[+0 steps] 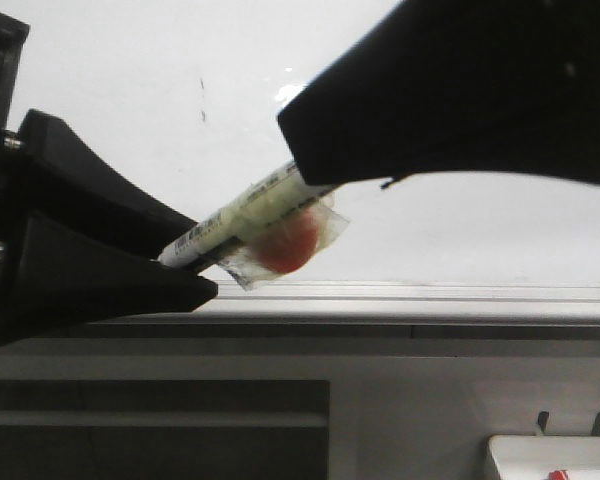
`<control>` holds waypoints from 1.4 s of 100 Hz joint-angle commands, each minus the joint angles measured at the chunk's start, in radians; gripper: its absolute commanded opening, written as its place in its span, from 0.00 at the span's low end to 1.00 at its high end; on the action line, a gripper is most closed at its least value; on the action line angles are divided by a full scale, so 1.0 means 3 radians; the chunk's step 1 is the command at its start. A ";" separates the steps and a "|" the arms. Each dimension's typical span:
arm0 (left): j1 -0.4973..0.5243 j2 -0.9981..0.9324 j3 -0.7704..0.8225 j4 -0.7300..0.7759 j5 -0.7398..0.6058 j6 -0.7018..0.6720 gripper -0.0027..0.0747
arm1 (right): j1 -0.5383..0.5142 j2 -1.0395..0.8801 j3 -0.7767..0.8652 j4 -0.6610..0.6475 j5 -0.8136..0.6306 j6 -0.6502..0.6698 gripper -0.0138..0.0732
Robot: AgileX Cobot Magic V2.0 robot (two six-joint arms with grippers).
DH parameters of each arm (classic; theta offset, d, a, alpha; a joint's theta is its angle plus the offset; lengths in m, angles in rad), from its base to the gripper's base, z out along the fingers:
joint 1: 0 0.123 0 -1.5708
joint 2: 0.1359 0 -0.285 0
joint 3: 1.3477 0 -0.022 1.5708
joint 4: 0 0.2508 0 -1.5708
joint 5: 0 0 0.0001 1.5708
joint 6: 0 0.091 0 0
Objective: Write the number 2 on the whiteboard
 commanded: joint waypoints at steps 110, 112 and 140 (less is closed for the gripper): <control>0.0472 -0.1518 -0.0067 -0.1137 0.0078 -0.0022 0.16 | -0.0357 0.0113 -0.0518 -0.0183 -0.0077 -0.0017 0.07; 0.0498 -0.1526 -0.0067 -0.1181 0.0078 -0.0022 0.11 | -0.0388 0.0120 -0.0531 -0.0193 -0.0107 -0.0017 0.07; 0.0590 -0.1446 -0.0067 -0.1549 -0.0083 -0.0022 0.01 | -0.0574 0.0421 -0.0840 -0.0353 -0.0242 -0.0024 0.07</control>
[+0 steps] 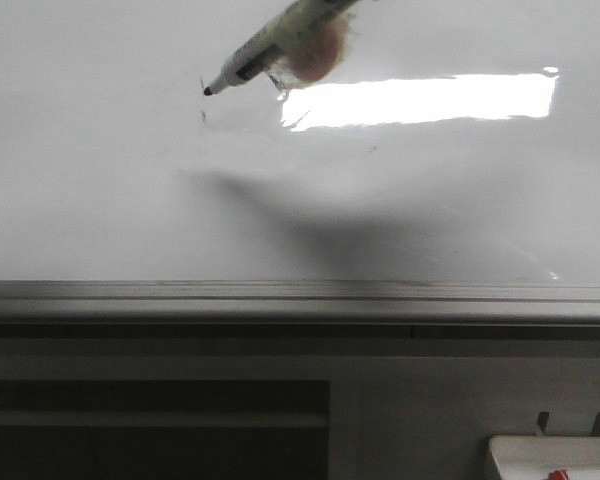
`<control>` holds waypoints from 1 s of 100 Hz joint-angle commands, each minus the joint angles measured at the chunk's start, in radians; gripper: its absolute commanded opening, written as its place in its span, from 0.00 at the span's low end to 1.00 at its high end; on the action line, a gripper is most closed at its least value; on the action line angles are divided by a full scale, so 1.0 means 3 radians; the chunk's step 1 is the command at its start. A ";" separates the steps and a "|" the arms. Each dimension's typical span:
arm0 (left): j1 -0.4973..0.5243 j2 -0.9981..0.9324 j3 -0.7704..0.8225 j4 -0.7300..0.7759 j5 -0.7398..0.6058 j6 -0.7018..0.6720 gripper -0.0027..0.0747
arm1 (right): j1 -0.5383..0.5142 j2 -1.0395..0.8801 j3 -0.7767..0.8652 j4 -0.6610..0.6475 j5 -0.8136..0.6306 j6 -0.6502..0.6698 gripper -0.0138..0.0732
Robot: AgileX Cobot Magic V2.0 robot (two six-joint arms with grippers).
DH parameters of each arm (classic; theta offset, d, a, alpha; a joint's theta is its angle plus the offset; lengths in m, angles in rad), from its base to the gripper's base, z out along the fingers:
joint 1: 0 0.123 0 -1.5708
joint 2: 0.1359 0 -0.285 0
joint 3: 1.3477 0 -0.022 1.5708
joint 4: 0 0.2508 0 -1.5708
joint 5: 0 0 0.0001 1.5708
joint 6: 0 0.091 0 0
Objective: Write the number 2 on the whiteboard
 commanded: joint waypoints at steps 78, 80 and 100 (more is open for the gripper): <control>0.0003 0.0065 -0.0086 -0.0095 -0.0391 -0.0036 0.01 | -0.0339 0.0535 -0.0522 -0.0093 -0.0443 -0.0024 0.08; 0.0003 0.0065 -0.0086 -0.0095 -0.0391 -0.0036 0.01 | -0.0350 0.0528 -0.0522 -0.0102 -0.0443 -0.0024 0.08; 0.0003 0.0065 -0.0086 -0.0095 -0.0397 -0.0036 0.01 | -0.0441 0.0354 -0.0522 -0.0144 -0.0121 -0.0024 0.08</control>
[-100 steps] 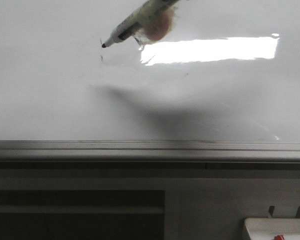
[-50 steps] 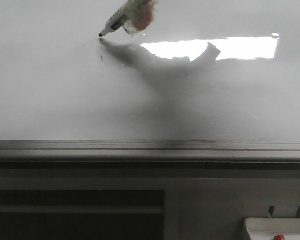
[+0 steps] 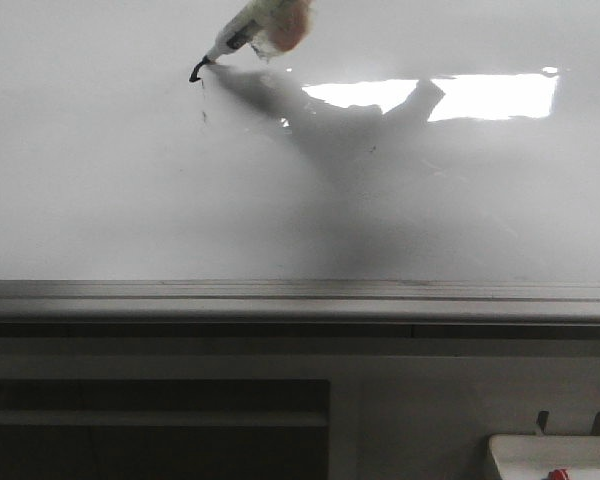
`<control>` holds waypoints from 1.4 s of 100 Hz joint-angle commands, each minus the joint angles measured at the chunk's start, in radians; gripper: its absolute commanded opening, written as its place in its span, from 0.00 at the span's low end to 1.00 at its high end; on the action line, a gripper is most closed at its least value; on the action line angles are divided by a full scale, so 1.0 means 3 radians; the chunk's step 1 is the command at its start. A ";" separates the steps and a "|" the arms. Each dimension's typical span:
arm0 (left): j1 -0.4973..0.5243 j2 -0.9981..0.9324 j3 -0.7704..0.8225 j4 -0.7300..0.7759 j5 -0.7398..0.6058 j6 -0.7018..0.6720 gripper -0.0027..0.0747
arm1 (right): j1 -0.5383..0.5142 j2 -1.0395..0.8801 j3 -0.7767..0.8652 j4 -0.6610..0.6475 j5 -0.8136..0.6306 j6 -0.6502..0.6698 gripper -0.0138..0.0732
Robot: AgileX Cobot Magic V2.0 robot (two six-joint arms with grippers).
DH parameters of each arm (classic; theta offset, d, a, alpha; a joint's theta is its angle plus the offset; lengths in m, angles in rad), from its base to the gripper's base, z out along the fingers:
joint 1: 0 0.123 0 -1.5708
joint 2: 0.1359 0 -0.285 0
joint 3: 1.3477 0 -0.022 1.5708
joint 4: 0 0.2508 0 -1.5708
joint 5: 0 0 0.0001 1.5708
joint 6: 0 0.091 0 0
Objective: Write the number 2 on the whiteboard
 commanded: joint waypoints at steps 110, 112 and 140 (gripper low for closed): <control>0.0003 0.0009 -0.0086 -0.0010 -0.0298 -0.0036 0.01 | -0.0092 -0.0492 0.0390 0.0054 0.0756 0.0011 0.08; 0.0003 0.0009 -0.0086 -0.0010 -0.0298 -0.0036 0.01 | -0.0099 -0.0518 0.0396 0.0054 0.0800 0.0011 0.08; -0.0069 0.0009 -0.0086 0.0218 -0.0263 -0.0036 0.01 | 0.0236 -0.0697 0.0361 0.0061 0.0808 0.0011 0.08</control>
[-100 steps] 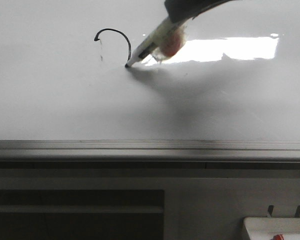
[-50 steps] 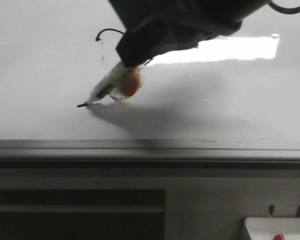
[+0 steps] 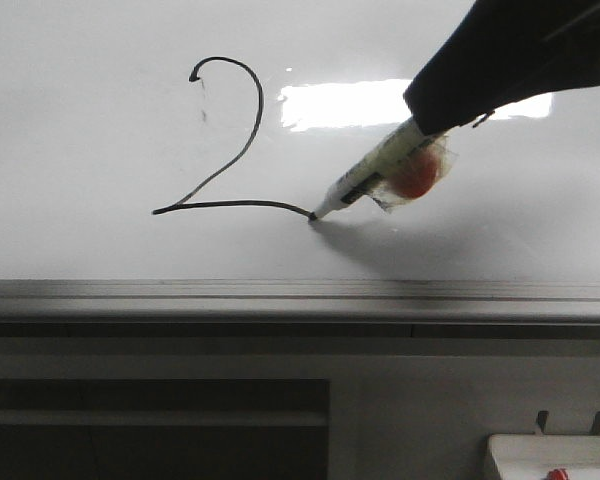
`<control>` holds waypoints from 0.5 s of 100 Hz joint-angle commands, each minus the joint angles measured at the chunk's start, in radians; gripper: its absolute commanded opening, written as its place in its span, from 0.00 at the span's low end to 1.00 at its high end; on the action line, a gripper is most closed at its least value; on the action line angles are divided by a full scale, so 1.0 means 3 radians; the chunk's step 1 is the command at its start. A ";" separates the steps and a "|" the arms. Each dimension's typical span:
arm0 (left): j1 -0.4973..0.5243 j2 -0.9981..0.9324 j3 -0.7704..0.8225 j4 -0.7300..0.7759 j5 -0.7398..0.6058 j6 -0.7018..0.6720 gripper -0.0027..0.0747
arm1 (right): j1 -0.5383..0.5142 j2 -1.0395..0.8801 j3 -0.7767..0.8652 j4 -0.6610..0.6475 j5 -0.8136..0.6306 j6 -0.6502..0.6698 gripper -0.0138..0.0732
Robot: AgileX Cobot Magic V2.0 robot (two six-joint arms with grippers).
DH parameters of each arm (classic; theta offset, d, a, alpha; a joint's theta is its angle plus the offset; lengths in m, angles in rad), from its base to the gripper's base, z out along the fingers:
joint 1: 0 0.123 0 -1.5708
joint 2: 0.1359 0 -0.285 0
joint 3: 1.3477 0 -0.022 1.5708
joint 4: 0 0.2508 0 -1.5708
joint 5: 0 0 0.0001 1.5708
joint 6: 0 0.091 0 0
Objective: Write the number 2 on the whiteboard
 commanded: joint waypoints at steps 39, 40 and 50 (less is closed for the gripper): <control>-0.0490 0.0850 -0.0094 0.0434 -0.0641 -0.0030 0.34 | 0.0493 -0.0029 -0.0111 -0.0067 -0.0266 -0.0007 0.08; -0.0490 0.0880 -0.0094 0.0434 -0.0660 -0.0031 0.36 | 0.0493 -0.0029 -0.0111 -0.0067 -0.0266 -0.0007 0.08; -0.0490 0.1052 -0.0099 0.0622 -0.0792 -0.0031 0.47 | 0.0493 -0.0029 -0.0111 -0.0067 -0.0272 -0.0007 0.08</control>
